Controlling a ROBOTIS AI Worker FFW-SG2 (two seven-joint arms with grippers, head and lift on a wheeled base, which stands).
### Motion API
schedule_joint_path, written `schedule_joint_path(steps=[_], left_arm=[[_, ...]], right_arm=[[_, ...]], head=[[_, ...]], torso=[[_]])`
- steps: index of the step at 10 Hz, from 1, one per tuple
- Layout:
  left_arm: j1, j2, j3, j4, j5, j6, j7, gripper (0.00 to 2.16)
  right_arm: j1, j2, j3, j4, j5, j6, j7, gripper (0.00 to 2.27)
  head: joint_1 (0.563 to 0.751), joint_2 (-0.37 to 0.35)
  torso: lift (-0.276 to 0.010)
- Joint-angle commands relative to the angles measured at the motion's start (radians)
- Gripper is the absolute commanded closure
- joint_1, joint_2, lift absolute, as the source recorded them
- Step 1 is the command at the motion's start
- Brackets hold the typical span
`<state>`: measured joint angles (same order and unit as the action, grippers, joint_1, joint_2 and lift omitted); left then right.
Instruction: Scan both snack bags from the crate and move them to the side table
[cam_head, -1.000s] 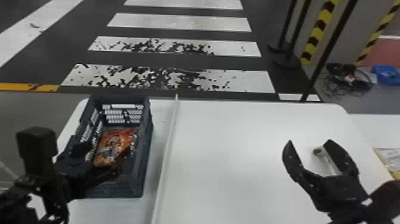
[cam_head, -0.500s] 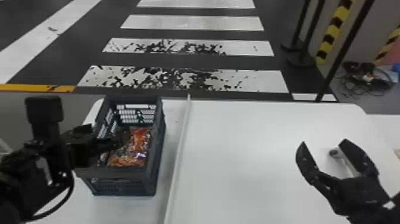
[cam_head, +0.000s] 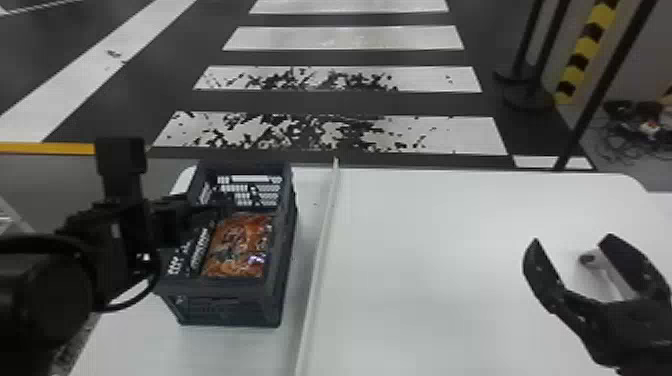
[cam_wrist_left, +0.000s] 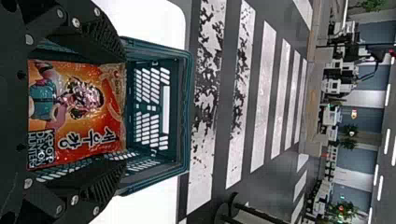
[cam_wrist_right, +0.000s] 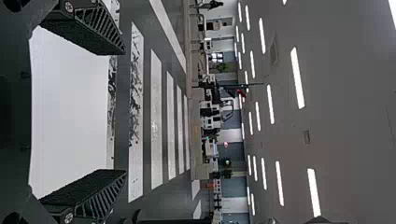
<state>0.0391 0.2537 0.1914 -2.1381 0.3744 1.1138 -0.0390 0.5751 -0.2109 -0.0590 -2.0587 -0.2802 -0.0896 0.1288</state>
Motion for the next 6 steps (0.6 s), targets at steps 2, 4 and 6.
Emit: schedule_joint_path(steps=[2, 4, 6], left_arm=[[-0.054, -0.001, -0.053, 0.063, -0.029, 0.030, 0.022, 0.38], [-0.082, -0.004, -0.093, 0.124, -0.068, 0.039, 0.053, 0.37], [-0.110, -0.010, -0.109, 0.187, -0.075, 0.054, 0.076, 0.37]], right_arm=[[-0.008, -0.008, -0.009, 0.008, -0.017, 0.003, 0.000, 0.09], [-0.015, -0.012, -0.007, 0.023, -0.017, 0.000, 0.000, 0.09], [-0.023, -0.015, -0.004, 0.026, -0.024, 0.000, 0.002, 0.09]], head=[[0.695, 0.061], [0.695, 0.053], [0.695, 0.054]], torso=[[-0.095], [-0.095], [-0.095]])
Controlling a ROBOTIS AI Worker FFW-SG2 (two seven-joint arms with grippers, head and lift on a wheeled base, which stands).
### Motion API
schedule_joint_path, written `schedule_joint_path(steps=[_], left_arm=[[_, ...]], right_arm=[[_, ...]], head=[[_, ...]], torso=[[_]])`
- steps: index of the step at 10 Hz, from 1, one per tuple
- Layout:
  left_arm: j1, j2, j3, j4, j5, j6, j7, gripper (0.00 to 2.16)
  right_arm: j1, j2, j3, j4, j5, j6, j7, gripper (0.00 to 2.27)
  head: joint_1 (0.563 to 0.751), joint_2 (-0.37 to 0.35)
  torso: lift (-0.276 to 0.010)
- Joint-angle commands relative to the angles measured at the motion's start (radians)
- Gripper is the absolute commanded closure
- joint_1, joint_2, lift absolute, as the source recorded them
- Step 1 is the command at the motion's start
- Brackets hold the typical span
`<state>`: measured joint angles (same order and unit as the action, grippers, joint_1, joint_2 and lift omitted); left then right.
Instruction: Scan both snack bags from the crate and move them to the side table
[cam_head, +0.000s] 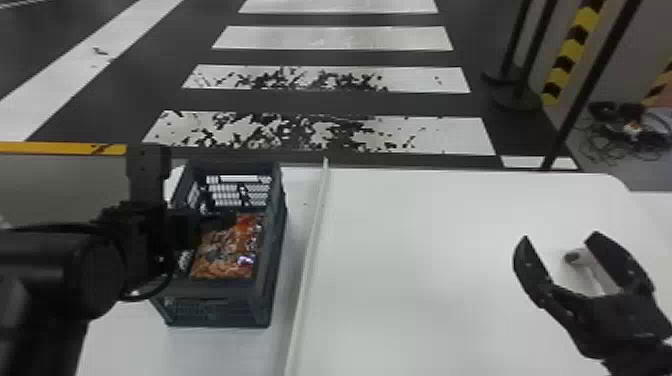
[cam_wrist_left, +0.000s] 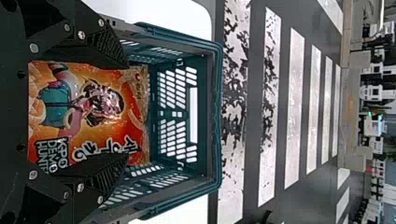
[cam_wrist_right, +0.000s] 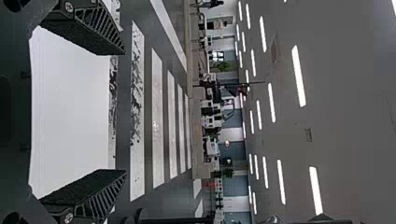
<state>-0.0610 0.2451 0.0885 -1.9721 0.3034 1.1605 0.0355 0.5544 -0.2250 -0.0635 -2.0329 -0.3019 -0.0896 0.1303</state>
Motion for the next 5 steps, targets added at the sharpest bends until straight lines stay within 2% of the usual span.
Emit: schedule_joint_path(steps=[1, 5], left_arm=[[-0.031, -0.006, -0.010, 0.052, -0.006, 0.029, 0.006, 0.37], [-0.088, -0.029, -0.018, 0.148, -0.015, 0.035, 0.003, 0.37]], right_arm=[[-0.002, 0.000, 0.001, 0.000, -0.003, 0.000, 0.000, 0.09], [-0.004, -0.014, 0.001, 0.007, -0.019, -0.018, 0.000, 0.09]], head=[[0.695, 0.055], [0.695, 0.049]], torso=[[-0.095], [-0.095]])
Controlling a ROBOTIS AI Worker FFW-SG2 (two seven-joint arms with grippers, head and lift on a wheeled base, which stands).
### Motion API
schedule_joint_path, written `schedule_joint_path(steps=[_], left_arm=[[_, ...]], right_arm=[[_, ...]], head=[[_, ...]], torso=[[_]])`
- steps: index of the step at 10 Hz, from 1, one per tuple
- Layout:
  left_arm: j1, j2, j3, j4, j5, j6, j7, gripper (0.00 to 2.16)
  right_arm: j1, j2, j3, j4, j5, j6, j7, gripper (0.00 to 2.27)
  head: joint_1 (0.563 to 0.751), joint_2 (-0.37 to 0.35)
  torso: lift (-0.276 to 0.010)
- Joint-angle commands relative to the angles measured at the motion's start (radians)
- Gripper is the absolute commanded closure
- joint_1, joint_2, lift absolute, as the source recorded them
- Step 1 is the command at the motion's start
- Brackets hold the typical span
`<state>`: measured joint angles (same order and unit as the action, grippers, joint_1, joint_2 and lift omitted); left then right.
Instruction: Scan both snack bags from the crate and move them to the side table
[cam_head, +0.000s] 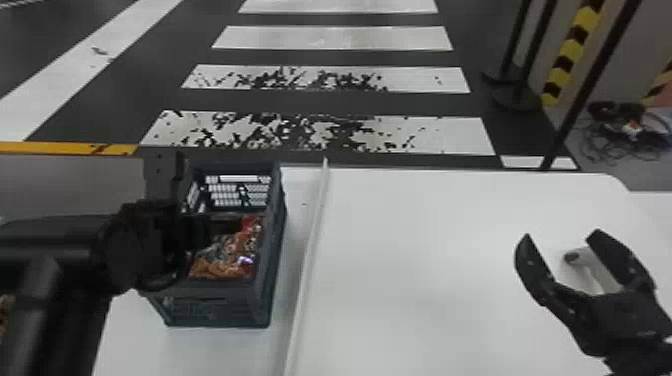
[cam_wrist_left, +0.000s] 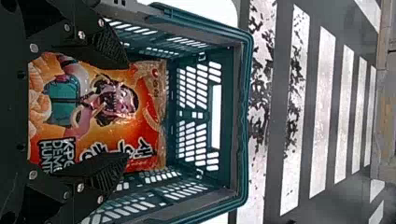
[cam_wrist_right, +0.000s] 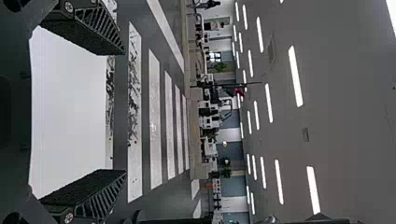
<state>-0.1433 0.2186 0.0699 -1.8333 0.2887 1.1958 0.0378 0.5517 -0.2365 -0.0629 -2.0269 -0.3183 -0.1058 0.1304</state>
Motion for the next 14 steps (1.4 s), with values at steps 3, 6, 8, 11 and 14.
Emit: schedule_joint_path(steps=[3, 6, 8, 11, 14], left_arm=[[-0.042, -0.016, -0.015, 0.100, -0.031, 0.000, -0.006, 0.37], [-0.084, -0.061, -0.041, 0.213, -0.077, -0.052, -0.021, 0.37], [-0.113, -0.068, -0.064, 0.278, -0.103, -0.077, -0.027, 0.37], [-0.125, -0.079, -0.078, 0.353, -0.145, -0.095, -0.049, 0.47], [-0.093, -0.081, -0.068, 0.370, -0.141, -0.169, -0.045, 1.54]], right_arm=[[-0.009, -0.017, 0.002, 0.017, -0.010, -0.008, 0.000, 0.09], [-0.009, -0.032, 0.008, 0.030, -0.030, -0.036, 0.000, 0.09], [-0.009, -0.046, 0.008, 0.037, -0.039, -0.048, 0.002, 0.09], [0.001, -0.052, 0.009, 0.043, -0.044, -0.091, 0.006, 0.09], [0.008, -0.053, 0.009, 0.051, -0.059, -0.128, 0.008, 0.09]], head=[[0.695, 0.046], [0.695, 0.036], [0.695, 0.020], [0.695, 0.009], [0.695, 0.010]], torso=[[-0.095], [-0.095], [-0.095], [-0.095], [-0.095]])
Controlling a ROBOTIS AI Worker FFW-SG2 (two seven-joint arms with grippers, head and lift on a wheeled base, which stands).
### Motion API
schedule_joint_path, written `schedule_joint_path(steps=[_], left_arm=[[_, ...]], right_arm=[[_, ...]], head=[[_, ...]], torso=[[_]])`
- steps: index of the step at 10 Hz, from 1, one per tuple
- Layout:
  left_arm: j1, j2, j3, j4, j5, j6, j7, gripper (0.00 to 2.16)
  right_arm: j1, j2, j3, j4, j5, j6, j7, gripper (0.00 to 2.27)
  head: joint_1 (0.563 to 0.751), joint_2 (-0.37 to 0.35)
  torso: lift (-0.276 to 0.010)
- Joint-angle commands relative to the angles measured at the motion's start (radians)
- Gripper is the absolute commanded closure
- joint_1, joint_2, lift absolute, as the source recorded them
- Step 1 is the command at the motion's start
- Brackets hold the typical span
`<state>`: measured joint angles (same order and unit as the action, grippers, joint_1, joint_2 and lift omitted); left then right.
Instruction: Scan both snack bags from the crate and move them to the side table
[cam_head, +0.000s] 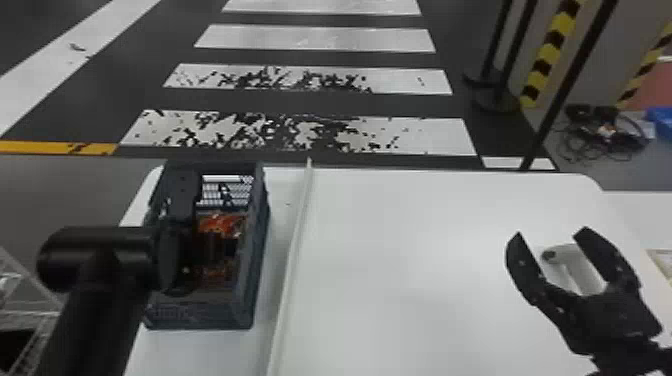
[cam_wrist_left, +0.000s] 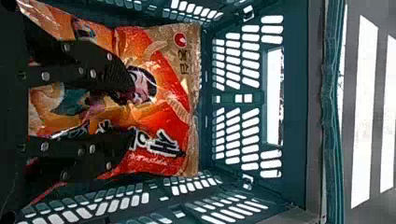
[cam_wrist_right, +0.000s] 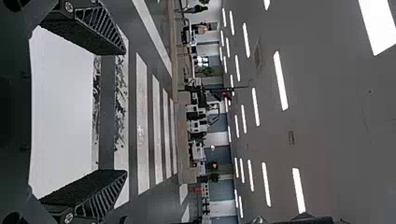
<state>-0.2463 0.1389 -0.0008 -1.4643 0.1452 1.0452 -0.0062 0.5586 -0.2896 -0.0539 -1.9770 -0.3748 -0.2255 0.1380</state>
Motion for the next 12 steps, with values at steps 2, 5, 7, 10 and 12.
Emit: schedule_joint_path(steps=[2, 5, 7, 10, 12], left_arm=[[0.039, 0.002, 0.021, -0.039, 0.002, -0.018, -0.012, 1.72], [0.101, 0.005, 0.051, -0.217, 0.019, 0.056, -0.011, 1.77], [0.140, 0.008, 0.055, -0.358, 0.022, 0.095, 0.011, 1.77], [0.197, 0.010, 0.062, -0.533, 0.025, 0.141, 0.025, 1.77], [0.233, 0.007, 0.068, -0.650, 0.039, 0.160, 0.032, 1.79]], right_arm=[[0.009, 0.001, -0.001, 0.001, -0.009, -0.033, 0.000, 0.09], [0.038, 0.004, -0.011, -0.019, -0.015, -0.061, 0.000, 0.09], [0.050, 0.006, -0.018, -0.032, -0.015, -0.064, 0.003, 0.09], [0.058, 0.009, -0.021, -0.040, -0.015, -0.064, 0.003, 0.09], [0.060, 0.010, -0.021, -0.043, -0.013, -0.061, 0.003, 0.09]], head=[[0.695, 0.010], [0.695, 0.014], [0.695, 0.015], [0.695, 0.009], [0.695, 0.006]], torso=[[-0.095], [-0.095], [-0.095], [-0.095], [-0.095]])
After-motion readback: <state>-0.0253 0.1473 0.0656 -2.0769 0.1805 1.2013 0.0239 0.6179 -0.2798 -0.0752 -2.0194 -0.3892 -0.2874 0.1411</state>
